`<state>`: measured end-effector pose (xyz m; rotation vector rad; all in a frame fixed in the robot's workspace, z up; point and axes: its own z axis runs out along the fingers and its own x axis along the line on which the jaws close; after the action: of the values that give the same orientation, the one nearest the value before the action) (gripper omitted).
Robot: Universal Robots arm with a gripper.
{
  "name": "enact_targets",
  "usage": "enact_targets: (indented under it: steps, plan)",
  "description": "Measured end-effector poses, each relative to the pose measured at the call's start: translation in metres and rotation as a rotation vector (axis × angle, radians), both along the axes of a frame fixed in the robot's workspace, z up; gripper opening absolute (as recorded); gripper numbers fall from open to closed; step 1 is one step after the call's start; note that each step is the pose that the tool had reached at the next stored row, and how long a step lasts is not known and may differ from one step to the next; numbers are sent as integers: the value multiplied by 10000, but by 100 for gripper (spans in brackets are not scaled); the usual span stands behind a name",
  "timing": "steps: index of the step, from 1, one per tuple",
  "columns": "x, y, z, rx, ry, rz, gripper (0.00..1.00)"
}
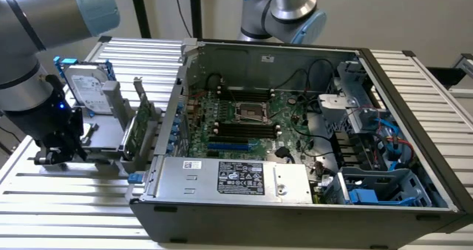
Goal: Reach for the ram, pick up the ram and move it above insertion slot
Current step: 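Pick up the ram and move it above insertion slot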
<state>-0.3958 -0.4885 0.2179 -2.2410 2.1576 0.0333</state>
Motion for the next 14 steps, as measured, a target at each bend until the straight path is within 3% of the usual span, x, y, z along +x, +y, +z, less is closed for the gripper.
enact_targets:
  steps: [10, 14]
  plan:
    - [7, -1, 456, 0, 0, 2, 13]
    - [79, -1, 638, 20, 2, 16, 13]
